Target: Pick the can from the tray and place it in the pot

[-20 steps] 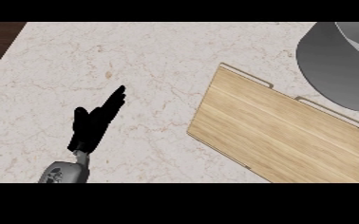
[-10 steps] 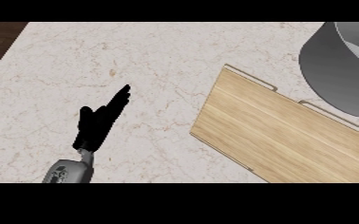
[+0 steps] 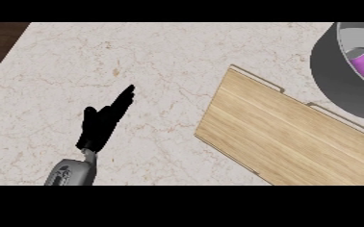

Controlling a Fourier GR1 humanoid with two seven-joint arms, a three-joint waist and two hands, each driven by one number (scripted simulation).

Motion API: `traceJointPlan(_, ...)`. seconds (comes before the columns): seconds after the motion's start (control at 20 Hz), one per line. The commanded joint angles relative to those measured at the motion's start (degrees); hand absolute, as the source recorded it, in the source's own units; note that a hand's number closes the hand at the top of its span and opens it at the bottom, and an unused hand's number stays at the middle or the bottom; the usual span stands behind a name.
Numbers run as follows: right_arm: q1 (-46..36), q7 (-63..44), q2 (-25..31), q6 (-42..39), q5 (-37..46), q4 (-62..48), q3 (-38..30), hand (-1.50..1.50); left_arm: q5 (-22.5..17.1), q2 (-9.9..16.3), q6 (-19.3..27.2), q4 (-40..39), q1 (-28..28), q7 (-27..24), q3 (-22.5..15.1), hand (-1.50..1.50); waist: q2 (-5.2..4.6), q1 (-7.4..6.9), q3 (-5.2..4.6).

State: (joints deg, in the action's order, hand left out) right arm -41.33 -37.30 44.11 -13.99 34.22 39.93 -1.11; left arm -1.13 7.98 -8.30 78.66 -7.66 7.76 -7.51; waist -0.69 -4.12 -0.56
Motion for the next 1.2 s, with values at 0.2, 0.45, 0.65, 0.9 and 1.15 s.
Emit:
traceJointPlan(0.2,-5.7,10.7,-6.1,16.2,-2.6,-6.7,-6.6,-1.5,0.0,0.3,0.2,-1.2,0.7,0.2,1.1,0.0,-0.34,1.57,0.78)
traceJointPlan(0.45,-7.1,16.8,-7.6,31.1,-7.7,-4.0,-14.9,-1.5,-0.3,-0.1,0.6,0.2,1.8,0.6,1.0,0.0,0.01,2.31,0.81)
traceJointPlan(0.65,-8.2,18.8,-6.9,42.7,-9.2,-5.1,-20.5,-1.5,-0.1,-1.0,1.2,1.7,2.7,1.8,0.2,0.0,-0.05,2.1,0.78)
traceJointPlan(0.9,-5.9,28.0,-4.5,46.9,-15.0,-4.3,-27.6,-1.5,-0.5,0.9,0.2,-1.4,2.2,-1.3,2.9,0.0,0.19,3.51,0.68)
traceJointPlan(1.15,-0.8,30.2,-4.4,44.0,-20.7,3.1,-30.7,-1.5,-0.7,0.1,0.3,0.5,3.1,0.6,2.7,0.0,0.91,4.59,0.55)
